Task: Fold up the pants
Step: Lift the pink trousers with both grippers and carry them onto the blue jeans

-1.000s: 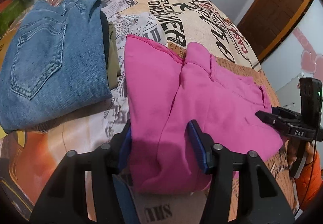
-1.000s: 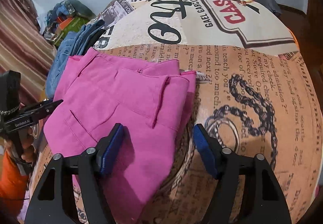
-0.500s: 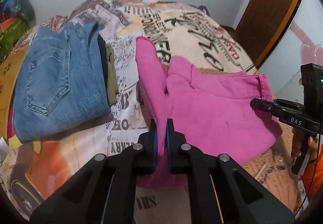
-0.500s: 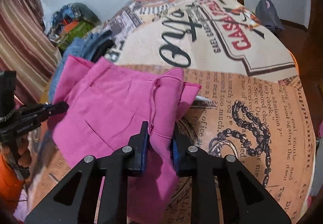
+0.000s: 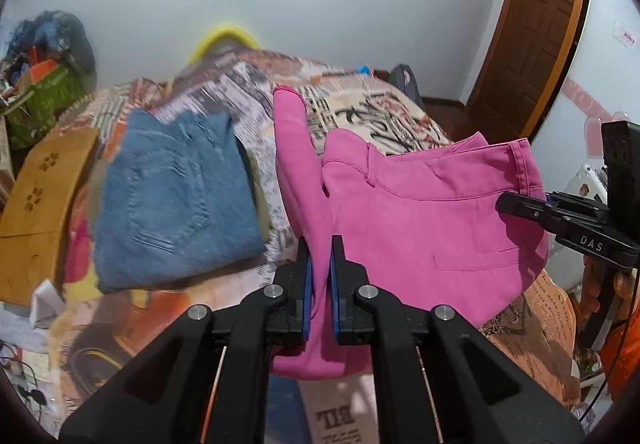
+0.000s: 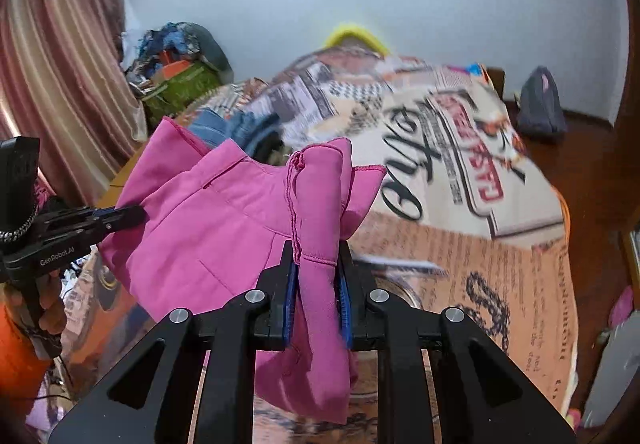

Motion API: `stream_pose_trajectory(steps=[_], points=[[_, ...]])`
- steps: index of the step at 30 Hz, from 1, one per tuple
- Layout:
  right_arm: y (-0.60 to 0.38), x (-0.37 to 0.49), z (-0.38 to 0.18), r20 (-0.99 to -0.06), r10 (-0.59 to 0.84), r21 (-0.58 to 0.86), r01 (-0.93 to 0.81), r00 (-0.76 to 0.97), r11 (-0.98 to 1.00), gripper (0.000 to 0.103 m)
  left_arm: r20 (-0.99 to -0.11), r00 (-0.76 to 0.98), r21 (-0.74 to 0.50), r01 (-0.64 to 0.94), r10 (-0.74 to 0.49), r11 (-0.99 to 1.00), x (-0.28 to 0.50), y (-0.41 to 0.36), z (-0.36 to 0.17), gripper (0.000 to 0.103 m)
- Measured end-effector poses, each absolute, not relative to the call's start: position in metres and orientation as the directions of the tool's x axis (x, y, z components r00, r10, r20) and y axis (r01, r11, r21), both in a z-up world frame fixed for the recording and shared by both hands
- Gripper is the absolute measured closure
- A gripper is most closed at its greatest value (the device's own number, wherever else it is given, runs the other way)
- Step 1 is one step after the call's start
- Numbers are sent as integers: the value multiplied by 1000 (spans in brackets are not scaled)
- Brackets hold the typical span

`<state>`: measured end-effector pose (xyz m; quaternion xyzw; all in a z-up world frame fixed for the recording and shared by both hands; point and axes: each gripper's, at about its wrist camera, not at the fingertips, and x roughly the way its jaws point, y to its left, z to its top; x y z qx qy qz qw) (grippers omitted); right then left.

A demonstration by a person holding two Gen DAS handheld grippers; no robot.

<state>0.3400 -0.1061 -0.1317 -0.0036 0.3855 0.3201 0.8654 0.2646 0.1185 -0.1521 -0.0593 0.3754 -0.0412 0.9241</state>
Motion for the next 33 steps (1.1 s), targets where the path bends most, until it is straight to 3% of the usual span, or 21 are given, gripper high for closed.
stream_pose_trajectory(steps=[14, 33], points=[[-21, 325, -83, -593, 620, 182, -665, 514, 725, 87, -619, 785, -116, -72, -16, 991, 232, 203, -109, 96], [102, 382, -81, -543, 674, 123, -747, 500, 653, 88, -600, 794, -110, -197, 93, 974, 293, 311, -133, 96]])
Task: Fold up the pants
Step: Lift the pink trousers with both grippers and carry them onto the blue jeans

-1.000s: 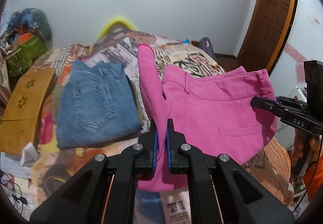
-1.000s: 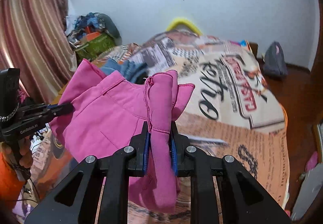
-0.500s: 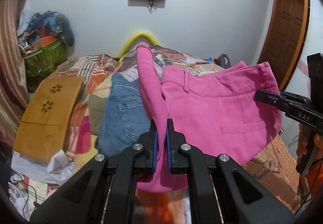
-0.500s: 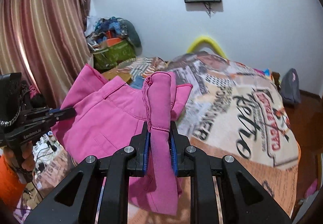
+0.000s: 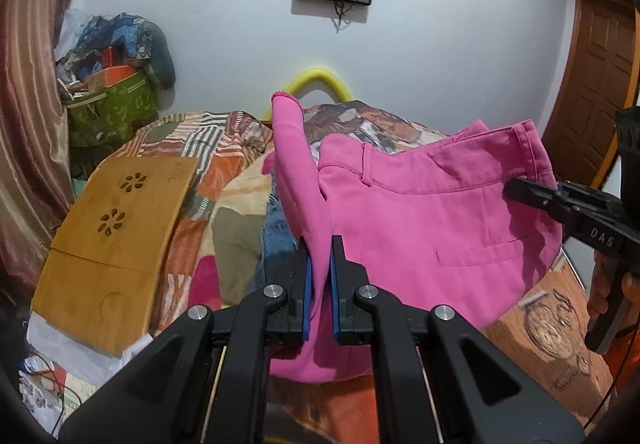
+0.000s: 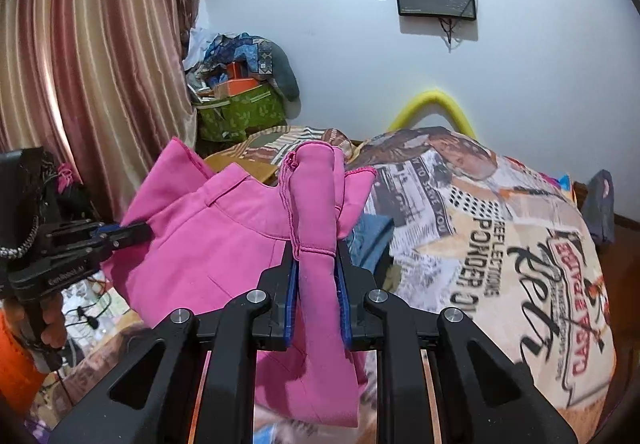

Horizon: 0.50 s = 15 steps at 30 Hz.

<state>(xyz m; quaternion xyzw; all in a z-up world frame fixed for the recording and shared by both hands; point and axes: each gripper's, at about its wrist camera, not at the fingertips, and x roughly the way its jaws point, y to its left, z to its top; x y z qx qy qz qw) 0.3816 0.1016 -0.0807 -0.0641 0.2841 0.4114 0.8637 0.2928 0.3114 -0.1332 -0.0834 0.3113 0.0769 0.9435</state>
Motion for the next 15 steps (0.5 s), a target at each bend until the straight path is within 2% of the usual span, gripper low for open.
stream_pose_trajectory(steps=[6, 12, 15], points=[[131, 408, -106, -571, 668, 128, -752, 477, 647, 88, -661, 743, -95, -224, 107, 970, 328, 331, -173, 96], [152, 435, -157, -660, 637, 174, -744, 398, 645, 88, -753, 652, -102, -250, 90, 963, 354, 352, -236, 96], [159, 441, -178, -704, 594, 146, -739, 389, 657, 88, -773, 630, -113, -265, 83, 958, 354, 364, -256, 94]])
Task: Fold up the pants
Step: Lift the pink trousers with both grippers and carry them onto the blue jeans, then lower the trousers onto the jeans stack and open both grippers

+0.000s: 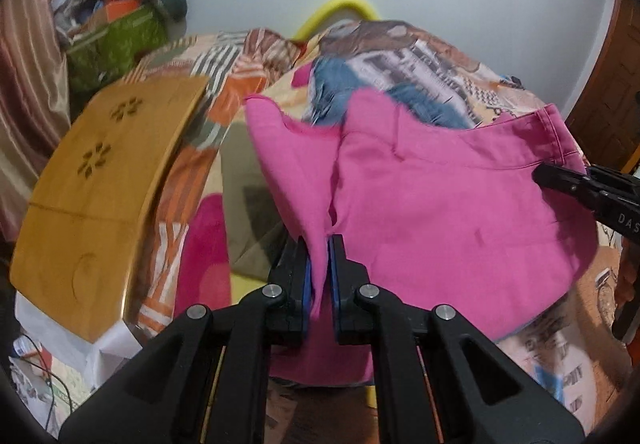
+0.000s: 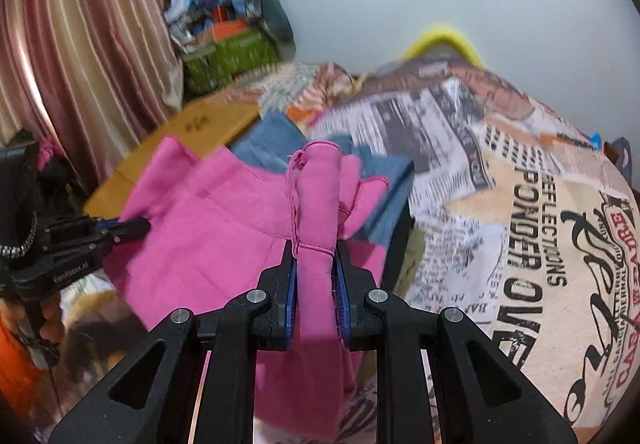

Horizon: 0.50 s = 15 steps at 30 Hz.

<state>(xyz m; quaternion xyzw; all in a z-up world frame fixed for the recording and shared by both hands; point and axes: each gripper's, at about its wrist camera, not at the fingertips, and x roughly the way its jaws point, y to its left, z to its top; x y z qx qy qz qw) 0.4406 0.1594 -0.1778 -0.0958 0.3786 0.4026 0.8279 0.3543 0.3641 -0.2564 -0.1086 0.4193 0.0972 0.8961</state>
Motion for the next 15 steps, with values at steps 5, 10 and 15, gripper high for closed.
stream_pose_trajectory(steps=[5, 10, 15], points=[[154, 453, -199, -753, 567, 186, -720, 332, 669, 78, -779, 623, -139, -275, 66, 951, 348, 371, -261, 85], [140, 452, -200, -772, 525, 156, -693, 358, 704, 67, -795, 592, -69, -301, 130, 951, 337, 367, -256, 83], [122, 440, -174, -751, 485, 67, -679, 448, 731, 67, -796, 581, -35, -326, 171, 945, 316, 365, -238, 84]])
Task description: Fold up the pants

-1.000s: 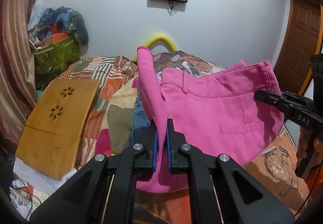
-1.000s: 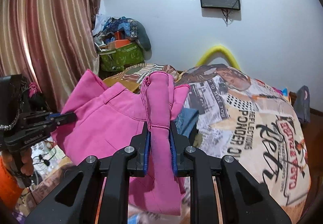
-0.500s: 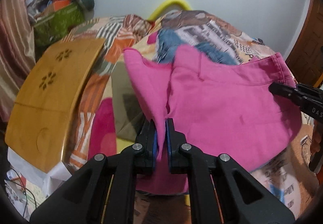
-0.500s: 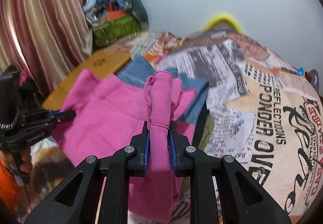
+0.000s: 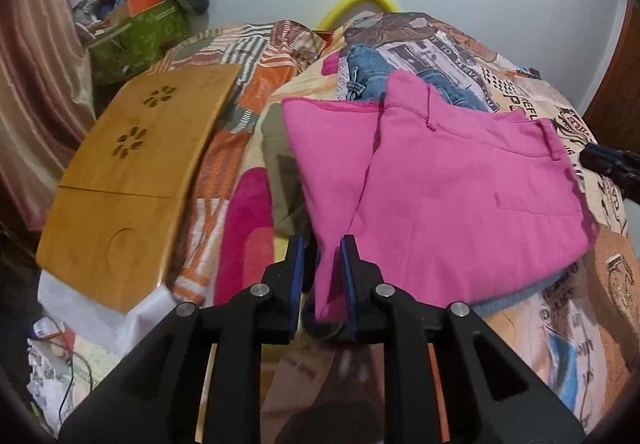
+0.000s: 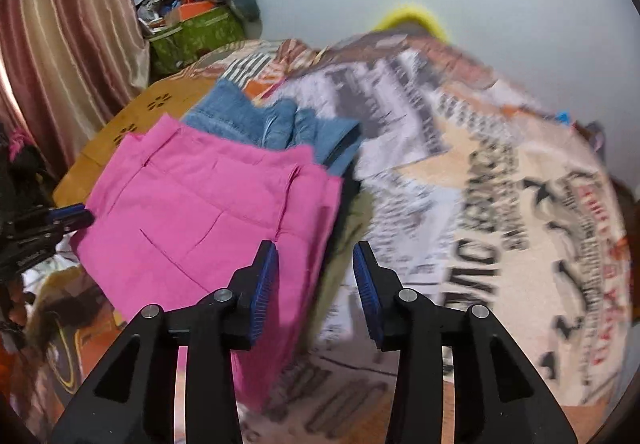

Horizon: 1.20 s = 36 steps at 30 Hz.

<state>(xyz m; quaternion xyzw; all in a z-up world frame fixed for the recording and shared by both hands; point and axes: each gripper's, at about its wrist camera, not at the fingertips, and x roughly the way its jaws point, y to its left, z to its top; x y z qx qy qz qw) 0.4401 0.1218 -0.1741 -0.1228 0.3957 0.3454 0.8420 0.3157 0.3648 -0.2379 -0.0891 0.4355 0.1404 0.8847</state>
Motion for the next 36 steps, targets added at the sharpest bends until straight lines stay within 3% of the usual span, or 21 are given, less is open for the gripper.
stream_pose_trajectory(steps=[6, 14, 22, 26, 31, 33, 34, 36], points=[[97, 403, -114, -665, 538, 48, -689, 518, 723, 67, -717, 676, -57, -302, 172, 952, 271, 336, -174, 84], [62, 319, -30, -498, 649, 63, -723, 574, 688, 67, -532, 831, -55, -227, 164, 972, 188, 264, -65, 83], [24, 228, 33, -318, 719, 47, -747, 618, 663, 67, -376, 916, -75, -184, 143, 980, 102, 205, 9, 82], [4, 188, 50, -240, 744, 48, -758, 623, 651, 67, -303, 940, -64, -183, 155, 981, 58, 176, 29, 65], [-12, 157, 55, -184, 768, 56, -773, 614, 632, 67, -244, 956, -51, -184, 166, 982, 19, 148, 39, 56], [-16, 151, 53, -177, 774, 65, -778, 608, 625, 63, -216, 961, -42, -186, 172, 982, 5, 138, 41, 46], [-18, 148, 52, -171, 773, 66, -776, 611, 627, 58, -203, 963, -33, -189, 179, 981, -1, 132, 42, 44], [-19, 143, 51, -157, 769, 67, -770, 619, 634, 50, -183, 965, -14, -196, 190, 981, -11, 124, 42, 30]])
